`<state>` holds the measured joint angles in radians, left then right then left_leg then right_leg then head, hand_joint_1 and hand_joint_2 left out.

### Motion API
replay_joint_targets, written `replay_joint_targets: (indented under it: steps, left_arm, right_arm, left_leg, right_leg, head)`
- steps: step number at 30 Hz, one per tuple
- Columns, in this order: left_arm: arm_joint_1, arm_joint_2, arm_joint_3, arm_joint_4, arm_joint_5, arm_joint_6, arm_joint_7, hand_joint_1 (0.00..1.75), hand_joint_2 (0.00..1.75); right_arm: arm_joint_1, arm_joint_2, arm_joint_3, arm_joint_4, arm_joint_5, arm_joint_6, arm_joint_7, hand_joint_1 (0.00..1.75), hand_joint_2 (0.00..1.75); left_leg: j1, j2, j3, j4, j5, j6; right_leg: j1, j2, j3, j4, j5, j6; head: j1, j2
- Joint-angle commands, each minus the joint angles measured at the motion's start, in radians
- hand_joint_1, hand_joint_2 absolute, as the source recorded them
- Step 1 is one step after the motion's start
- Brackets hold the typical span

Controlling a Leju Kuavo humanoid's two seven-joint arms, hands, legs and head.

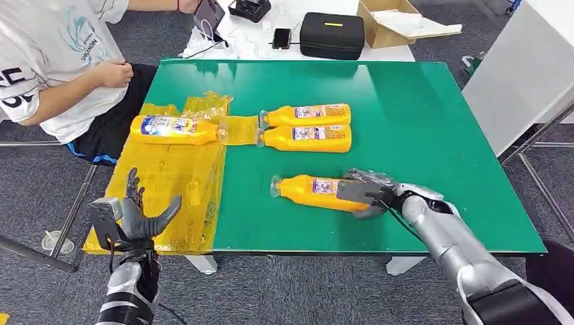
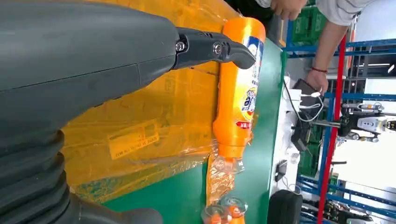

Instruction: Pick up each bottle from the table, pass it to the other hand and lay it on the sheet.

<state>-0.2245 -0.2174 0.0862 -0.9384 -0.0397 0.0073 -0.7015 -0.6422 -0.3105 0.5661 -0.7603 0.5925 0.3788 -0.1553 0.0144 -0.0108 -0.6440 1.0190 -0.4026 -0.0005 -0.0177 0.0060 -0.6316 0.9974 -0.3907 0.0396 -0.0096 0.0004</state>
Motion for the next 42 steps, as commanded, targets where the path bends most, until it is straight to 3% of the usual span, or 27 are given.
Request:
replay_joint_targets:
  steps: [1,7,12,16,21,26,33,42]
  left_arm:
    - [-0.040,-0.001,0.000,0.080,0.000,-0.001,0.003,0.00,1.75]
    - [-0.030,-0.010,-0.007,0.078,0.006,-0.022,0.003,0.00,1.75]
    - [-0.012,-0.027,-0.019,0.057,0.068,-0.134,0.024,0.00,1.75]
    - [0.022,-0.024,-0.067,-0.019,0.181,-0.255,0.104,0.00,1.75]
    - [0.024,-0.021,-0.078,-0.028,0.188,-0.254,0.111,0.00,1.75]
    - [0.037,-0.011,-0.143,-0.072,0.307,-0.368,0.175,0.00,1.75]
    - [0.069,0.015,-0.267,-0.149,0.405,-0.468,0.216,0.00,1.75]
    - [0.053,0.019,-0.283,-0.122,0.427,-0.483,0.221,0.00,1.75]
  right_arm:
    - [0.041,-0.028,0.081,-0.018,-0.071,-0.060,0.000,1.75,1.75]
    - [0.153,0.033,0.020,-0.089,-0.107,-0.259,-0.062,1.75,1.75]
    - [0.349,0.265,-0.233,-0.325,-0.075,-0.612,-0.246,1.75,1.75]
    - [0.445,0.380,-0.360,-0.491,-0.140,-0.772,-0.378,1.75,1.75]
    - [0.451,0.373,-0.372,-0.496,-0.146,-0.768,-0.384,1.75,1.75]
    - [0.511,0.440,-0.447,-0.538,-0.164,-0.879,-0.517,1.75,1.75]
    - [0.503,0.487,-0.426,-0.350,-0.244,-0.758,-0.543,1.75,1.75]
    - [0.481,0.494,-0.349,-0.273,-0.227,-0.789,-0.543,1.75,1.75]
  left_leg:
    - [0.001,-0.001,0.003,-0.001,-0.001,0.001]
    - [0.001,0.000,0.005,-0.001,-0.002,0.000]
    - [0.002,0.003,0.007,-0.002,-0.002,-0.001]
    - [0.002,0.005,0.004,-0.001,-0.004,-0.001]
    - [0.003,-0.001,-0.001,0.000,-0.001,0.000]
    - [0.003,0.001,0.004,0.000,-0.004,0.001]
    - [0.001,0.002,0.003,-0.001,-0.003,0.000]
    - [0.001,0.002,0.001,-0.002,-0.002,-0.001]
  right_leg:
    - [0.001,-0.002,0.004,-0.001,-0.001,-0.002]
    - [0.002,-0.001,0.006,-0.002,-0.001,-0.002]
    - [0.003,0.001,0.007,-0.003,-0.001,-0.003]
    - [0.003,0.003,0.002,0.001,-0.002,-0.003]
    - [0.003,-0.002,-0.001,0.000,-0.002,-0.002]
    - [0.003,-0.001,0.005,0.000,-0.003,-0.003]
    - [0.002,0.001,0.003,-0.001,-0.002,-0.003]
    - [0.001,0.001,0.001,-0.001,-0.001,-0.002]
  head:
    - [0.000,0.000]
    - [0.000,0.000]
    - [0.000,0.000]
    - [-0.001,0.000]
    - [0.000,0.000]
    - [0.000,0.000]
    - [0.000,0.000]
    - [0.000,0.000]
